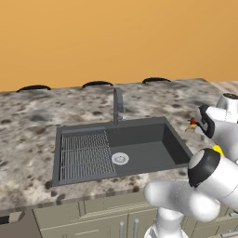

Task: Remove the bell pepper and banana from the sink. Then move the bowl and cup from the counter to the sink for washing.

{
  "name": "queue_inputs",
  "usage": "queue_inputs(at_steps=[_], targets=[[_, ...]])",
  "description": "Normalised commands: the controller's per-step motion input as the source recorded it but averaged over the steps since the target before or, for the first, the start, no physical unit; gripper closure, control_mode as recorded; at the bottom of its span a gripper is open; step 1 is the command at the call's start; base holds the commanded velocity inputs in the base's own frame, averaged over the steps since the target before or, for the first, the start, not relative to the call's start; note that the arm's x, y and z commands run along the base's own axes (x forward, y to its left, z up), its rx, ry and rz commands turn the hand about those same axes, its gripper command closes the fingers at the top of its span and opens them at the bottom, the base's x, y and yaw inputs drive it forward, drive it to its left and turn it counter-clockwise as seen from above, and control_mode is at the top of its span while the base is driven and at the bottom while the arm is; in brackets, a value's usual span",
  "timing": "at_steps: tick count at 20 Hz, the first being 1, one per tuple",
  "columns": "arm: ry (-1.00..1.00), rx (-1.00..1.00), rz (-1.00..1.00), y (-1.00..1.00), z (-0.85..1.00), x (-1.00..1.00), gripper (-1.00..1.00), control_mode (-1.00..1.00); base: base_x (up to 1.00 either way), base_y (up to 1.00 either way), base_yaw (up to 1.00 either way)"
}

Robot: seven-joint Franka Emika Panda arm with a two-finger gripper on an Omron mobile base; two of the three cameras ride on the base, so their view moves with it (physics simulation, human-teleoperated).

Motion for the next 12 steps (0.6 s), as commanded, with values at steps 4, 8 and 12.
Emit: queue_inputs(at_steps=[4,8,12], targets=[[0.0,0.0,-0.05,0.05,-0.02,-0.15,-1.0,-1.0,0.0,0.0,0.0],[0.0,0.0,-0.05,0.06,-0.03,-0.15,-1.0,-1.0,0.0,0.0,0.0],[0.0,0.0,-0.04,0.07,-0.06,-0.08,-1.0,-1.0,0.0,0.0,0.0]])
